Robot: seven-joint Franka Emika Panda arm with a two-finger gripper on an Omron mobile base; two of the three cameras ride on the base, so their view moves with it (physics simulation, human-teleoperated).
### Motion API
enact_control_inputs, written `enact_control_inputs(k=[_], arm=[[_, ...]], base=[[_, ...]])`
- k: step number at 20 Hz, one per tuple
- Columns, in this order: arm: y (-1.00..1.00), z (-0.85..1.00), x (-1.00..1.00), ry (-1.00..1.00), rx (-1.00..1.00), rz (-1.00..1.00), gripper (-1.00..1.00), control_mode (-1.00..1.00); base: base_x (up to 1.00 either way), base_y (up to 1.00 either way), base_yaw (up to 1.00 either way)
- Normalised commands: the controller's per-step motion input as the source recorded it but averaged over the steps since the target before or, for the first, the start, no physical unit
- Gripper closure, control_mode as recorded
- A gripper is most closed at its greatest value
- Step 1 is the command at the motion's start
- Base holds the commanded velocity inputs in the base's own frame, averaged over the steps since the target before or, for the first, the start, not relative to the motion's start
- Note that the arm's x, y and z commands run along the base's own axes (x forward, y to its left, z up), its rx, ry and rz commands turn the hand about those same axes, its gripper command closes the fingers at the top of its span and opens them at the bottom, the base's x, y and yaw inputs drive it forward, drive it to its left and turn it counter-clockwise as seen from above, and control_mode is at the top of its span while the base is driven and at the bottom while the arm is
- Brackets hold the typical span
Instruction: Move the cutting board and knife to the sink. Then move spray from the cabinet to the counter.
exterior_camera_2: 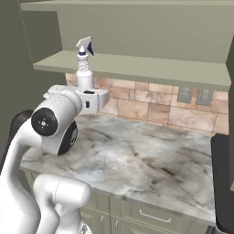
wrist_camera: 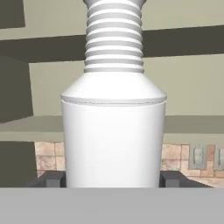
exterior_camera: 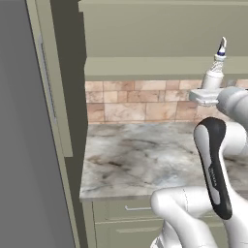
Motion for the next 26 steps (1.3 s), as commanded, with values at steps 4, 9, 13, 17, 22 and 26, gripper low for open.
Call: enact_control_inputs(k=[4,9,13,17,22,26], arm=[[-0.07,-0.34,-0.30,0.00,-0.14,0.13,1.00,-1.00],[-0.14,-0.34,-0.24,0.08,-0.03,0.20,1.00,-1.00],[-0.16,-0.37,-0.22,0.05,0.00,0.29,1.00,-1.00],[-0.13,-0.41,-0.06,0.05,0.00,0.21,1.00,-1.00],[-0.01,-0.49,0.10,0.11,0.00,0.05,1.00,-1.00],[0.02,-0.63,0.12,0.01,0.00,0.02,1.00,-1.00]], base=[[0.00,0.00,0.00],[0.00,0.00,0.00],[0.00,0.00,0.00],[0.00,0.00,0.00],[0.00,0.00,0.00],[0.00,0.00,0.00]])
